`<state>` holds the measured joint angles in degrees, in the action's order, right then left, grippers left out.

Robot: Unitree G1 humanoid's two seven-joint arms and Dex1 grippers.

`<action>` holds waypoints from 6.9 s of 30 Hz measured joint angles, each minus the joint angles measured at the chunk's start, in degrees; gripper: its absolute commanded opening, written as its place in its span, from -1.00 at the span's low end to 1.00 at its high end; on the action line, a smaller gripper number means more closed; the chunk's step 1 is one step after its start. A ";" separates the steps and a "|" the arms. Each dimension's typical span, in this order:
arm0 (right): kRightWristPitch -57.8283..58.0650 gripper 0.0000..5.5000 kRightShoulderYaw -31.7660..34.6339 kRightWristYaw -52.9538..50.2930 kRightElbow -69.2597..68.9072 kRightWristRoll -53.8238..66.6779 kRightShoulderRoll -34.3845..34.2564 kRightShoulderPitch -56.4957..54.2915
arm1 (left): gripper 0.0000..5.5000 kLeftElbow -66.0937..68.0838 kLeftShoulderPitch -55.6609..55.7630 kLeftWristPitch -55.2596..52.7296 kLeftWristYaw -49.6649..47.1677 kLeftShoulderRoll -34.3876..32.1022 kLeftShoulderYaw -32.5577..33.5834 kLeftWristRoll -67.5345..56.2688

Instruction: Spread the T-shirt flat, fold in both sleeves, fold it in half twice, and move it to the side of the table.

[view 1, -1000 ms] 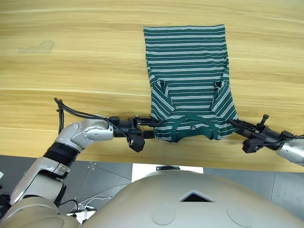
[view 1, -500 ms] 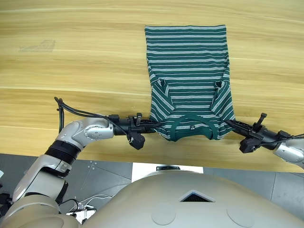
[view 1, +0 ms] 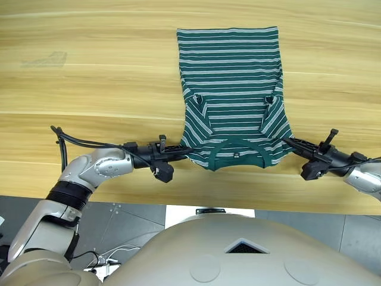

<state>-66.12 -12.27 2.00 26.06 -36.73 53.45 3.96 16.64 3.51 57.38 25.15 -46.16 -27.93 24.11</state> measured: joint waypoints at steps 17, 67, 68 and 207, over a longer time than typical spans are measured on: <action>6.70 -1.00 3.45 10.09 -23.81 28.25 5.27 19.28 | -0.97 -24.15 -26.57 -8.98 5.38 -9.28 9.54 -25.66; 22.39 -0.76 4.10 23.24 5.71 27.77 -19.89 -8.03 | -0.97 -9.07 -14.16 -23.14 30.16 22.77 21.25 -48.30; 21.99 -0.76 5.04 21.94 4.57 26.39 -19.06 -7.19 | -0.97 -11.06 -16.95 -22.95 30.95 21.97 21.09 -48.60; 10.66 -1.00 -0.32 20.58 -18.67 38.22 -5.18 8.15 | -0.97 -27.16 -29.22 -27.54 29.62 21.65 31.93 -56.23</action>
<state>-55.46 -12.59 22.58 7.40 1.49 48.27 12.10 -10.53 -25.72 29.84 54.77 -24.51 4.00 -32.13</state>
